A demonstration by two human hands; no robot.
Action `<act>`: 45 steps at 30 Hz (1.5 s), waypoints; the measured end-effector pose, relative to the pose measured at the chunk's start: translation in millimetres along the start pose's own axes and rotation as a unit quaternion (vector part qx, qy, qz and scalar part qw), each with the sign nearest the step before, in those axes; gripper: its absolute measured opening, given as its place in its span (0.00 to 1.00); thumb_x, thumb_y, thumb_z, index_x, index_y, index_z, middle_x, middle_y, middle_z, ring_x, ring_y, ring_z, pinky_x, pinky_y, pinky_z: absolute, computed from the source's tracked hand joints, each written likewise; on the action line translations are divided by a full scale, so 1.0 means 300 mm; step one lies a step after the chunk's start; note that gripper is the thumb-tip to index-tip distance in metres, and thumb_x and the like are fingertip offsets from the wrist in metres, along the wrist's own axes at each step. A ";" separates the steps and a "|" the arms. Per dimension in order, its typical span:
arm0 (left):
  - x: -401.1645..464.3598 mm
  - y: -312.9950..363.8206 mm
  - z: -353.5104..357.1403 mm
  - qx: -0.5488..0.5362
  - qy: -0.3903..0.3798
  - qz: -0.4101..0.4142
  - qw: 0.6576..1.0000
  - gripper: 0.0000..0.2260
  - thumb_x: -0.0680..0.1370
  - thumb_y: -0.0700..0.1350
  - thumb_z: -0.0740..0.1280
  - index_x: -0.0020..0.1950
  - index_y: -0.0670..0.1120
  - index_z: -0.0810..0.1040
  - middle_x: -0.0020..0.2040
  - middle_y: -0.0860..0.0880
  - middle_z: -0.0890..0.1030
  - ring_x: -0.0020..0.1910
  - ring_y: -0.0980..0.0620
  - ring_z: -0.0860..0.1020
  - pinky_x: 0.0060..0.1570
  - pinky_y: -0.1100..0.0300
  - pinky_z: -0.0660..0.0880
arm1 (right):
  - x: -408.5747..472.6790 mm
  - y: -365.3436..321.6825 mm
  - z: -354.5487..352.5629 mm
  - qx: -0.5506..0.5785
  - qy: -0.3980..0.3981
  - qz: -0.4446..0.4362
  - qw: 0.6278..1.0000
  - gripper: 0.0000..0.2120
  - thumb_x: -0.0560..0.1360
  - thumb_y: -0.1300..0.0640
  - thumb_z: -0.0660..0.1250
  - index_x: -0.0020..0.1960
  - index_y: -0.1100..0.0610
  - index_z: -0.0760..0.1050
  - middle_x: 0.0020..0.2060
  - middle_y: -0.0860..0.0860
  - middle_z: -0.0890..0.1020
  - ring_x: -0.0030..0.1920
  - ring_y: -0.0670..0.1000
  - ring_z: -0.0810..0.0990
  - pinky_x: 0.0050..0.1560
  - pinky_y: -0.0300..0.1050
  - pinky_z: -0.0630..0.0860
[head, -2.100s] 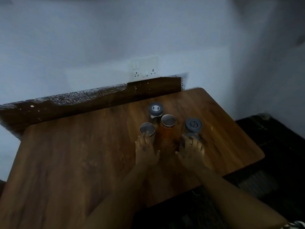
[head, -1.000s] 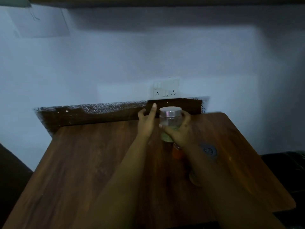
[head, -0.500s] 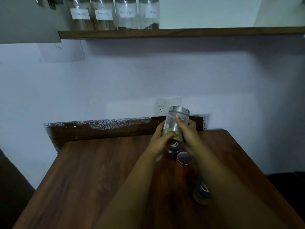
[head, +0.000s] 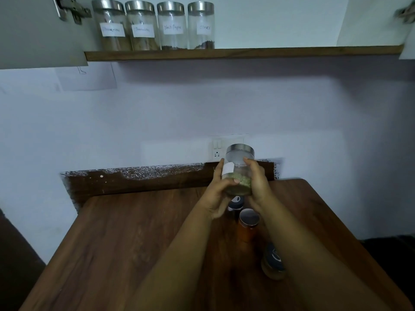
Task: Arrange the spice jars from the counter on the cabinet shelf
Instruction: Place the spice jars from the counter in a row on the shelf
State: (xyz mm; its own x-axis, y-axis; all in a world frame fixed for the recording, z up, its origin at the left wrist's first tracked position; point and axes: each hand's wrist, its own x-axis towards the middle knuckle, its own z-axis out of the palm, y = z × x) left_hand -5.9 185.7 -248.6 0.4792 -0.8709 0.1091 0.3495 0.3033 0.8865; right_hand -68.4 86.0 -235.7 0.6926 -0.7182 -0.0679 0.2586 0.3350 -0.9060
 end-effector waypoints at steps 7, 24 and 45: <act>-0.005 0.037 -0.005 0.076 0.011 0.041 0.996 0.41 0.70 0.42 0.75 0.76 0.62 0.57 0.67 0.52 0.74 0.62 0.49 0.78 0.57 0.52 0.78 | -0.002 -0.013 -0.006 -0.009 -0.040 0.017 0.999 0.25 0.76 0.41 0.63 0.64 0.58 0.76 0.56 0.60 0.83 0.56 0.62 0.82 0.61 0.66 0.75; 0.043 0.146 0.006 0.213 0.009 0.063 0.975 0.48 0.68 0.30 0.73 0.77 0.63 0.53 0.62 0.52 0.76 0.53 0.55 0.82 0.45 0.60 0.80 | -0.019 -0.080 0.004 -0.085 -0.151 -0.049 0.984 0.37 0.67 0.52 0.78 0.71 0.50 0.66 0.60 0.57 0.81 0.61 0.59 0.80 0.64 0.63 0.74; 0.167 0.528 0.276 0.395 0.040 0.255 0.882 0.45 0.69 0.38 0.77 0.77 0.61 0.55 0.70 0.49 0.67 0.64 0.53 0.72 0.48 0.67 0.77 | 0.057 -0.582 0.113 -0.265 -0.134 -0.281 0.912 0.49 0.66 0.47 0.78 0.76 0.42 0.51 0.65 0.47 0.74 0.61 0.50 0.77 0.57 0.46 0.78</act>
State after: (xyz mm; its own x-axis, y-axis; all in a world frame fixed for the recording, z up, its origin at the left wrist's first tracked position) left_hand 6.8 158.0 -65.3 0.4787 -0.6597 0.5794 -0.5817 0.2560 0.7720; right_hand -78.8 35.9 -64.6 0.7090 -0.4864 0.5106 0.3113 -0.4339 -0.8455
